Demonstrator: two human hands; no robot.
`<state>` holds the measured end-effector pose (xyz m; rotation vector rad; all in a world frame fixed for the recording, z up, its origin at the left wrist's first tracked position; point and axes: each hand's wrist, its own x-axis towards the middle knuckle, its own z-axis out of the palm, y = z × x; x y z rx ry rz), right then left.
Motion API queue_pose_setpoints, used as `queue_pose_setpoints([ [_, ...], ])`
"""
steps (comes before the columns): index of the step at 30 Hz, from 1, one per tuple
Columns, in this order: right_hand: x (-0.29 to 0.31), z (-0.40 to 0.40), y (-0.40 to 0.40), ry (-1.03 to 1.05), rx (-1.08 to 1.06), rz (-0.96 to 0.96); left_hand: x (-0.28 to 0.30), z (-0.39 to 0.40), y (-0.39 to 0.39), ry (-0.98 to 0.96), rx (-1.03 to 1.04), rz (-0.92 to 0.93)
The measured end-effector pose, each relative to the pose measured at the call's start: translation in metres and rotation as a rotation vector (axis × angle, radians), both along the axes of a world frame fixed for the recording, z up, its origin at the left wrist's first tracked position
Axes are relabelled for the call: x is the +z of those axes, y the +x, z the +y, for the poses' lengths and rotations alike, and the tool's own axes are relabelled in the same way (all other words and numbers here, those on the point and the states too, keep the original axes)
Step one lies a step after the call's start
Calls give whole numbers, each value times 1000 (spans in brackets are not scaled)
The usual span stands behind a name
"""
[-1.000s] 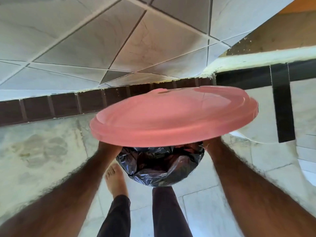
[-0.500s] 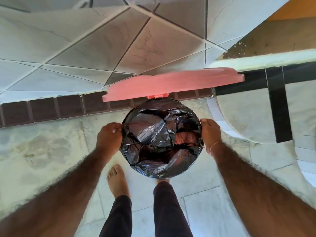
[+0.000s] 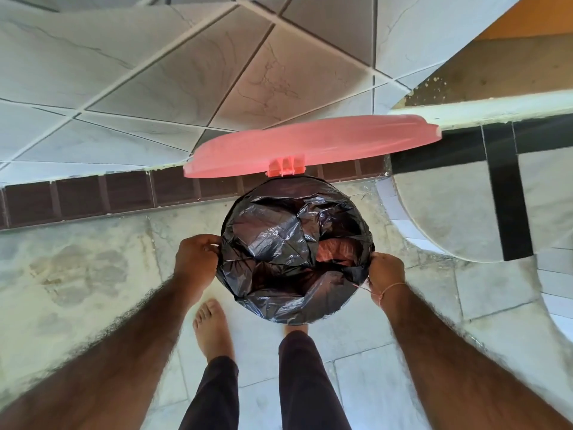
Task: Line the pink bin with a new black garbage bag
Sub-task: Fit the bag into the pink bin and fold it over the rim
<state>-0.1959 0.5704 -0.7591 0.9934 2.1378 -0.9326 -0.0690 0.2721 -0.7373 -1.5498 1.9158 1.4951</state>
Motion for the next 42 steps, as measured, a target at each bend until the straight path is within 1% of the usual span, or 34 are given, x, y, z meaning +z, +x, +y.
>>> queue_pose_setpoints([
  [2, -6, 3, 0, 84, 132, -15, -11, -2, 5, -1, 29, -8],
  [3, -10, 3, 0, 123, 198, 10, -14, -1, 6, -21, 19, -23],
  [4, -13, 2, 2, 145, 216, 33, -17, -1, 6, -50, -4, -31],
  [7, -15, 0, 3, 232, 202, 74, -19, -1, 1, -179, -139, -87],
  [9, -5, -2, 0, 325, 122, 176, -16, -2, -1, -253, -167, -105],
  [10, 7, -6, 2, 377, 129, 280, -11, -2, -2, -329, -150, -94],
  [11, 19, -13, 7, 397, 214, 422, -6, 2, 0, -459, -141, -56],
  [12, 31, -23, 15, 360, 376, 563, 1, 10, 1, -609, -155, 34],
  [13, 44, -38, 26, 274, 579, 648, 13, 24, 1, -700, -221, 159],
  [14, 47, -53, 38, 155, 781, 669, 23, 42, -1, -707, -337, 291],
  [15, 43, -68, 48, 40, 962, 613, 30, 60, -3, -657, -487, 377],
  [16, 32, -80, 55, -34, 1104, 507, 29, 75, -5, -589, -630, 391],
  [17, 15, -91, 59, -52, 1225, 393, 26, 84, -8, -524, -739, 328],
  [18, -2, -100, 59, -27, 1328, 277, 19, 86, -11, -485, -788, 226],
  [19, -17, -108, 57, 16, 1408, 161, 13, 83, -16, -444, -780, 109],
  [20, -32, -114, 53, 62, 1466, 76, 4, 78, -19, -410, -729, 23],
  [21, -45, -119, 49, 94, 1495, 24, -1, 72, -23, -385, -666, -24],
  [23, -67, -123, 39, 102, 1485, 11, -5, 63, -33, -328, -553, -53],
  [25, -83, -122, 33, 55, 1470, 40, -6, 58, -45, -233, -432, -46],
  [28, -96, -107, 26, 28, 1354, 81, -10, 49, -53, -86, -298, -73],
  [30, -96, -91, 21, 32, 1246, 75, -13, 48, -51, -57, -301, -83],
  [32, -88, -83, 17, 16, 1147, 76, -11, 49, -47, -70, -343, -92],
  [35, -66, -85, 19, -1, 1087, 87, -8, 53, -41, -75, -383, -90],
  [36, -56, -85, 21, -6, 1093, 95, -6, 53, -39, -108, -438, -61],
  [37, -43, -84, 25, -12, 1105, 111, -3, 55, -35, -165, -539, -12],
  [38, -31, -81, 31, -18, 1119, 145, 1, 57, -29, -250, -709, 41],
  [39, -18, -75, 37, -15, 1129, 210, 3, 59, -21, -380, -921, 82],
  [40, -5, -68, 45, 1, 1115, 283, 7, 62, -12, -502, -1085, 99],
  [41, 7, -61, 53, 30, 1062, 349, 9, 63, -2, -575, -1157, 111],
  [42, 17, -52, 61, 74, 971, 407, 11, 62, 9, -637, -1183, 137],
])
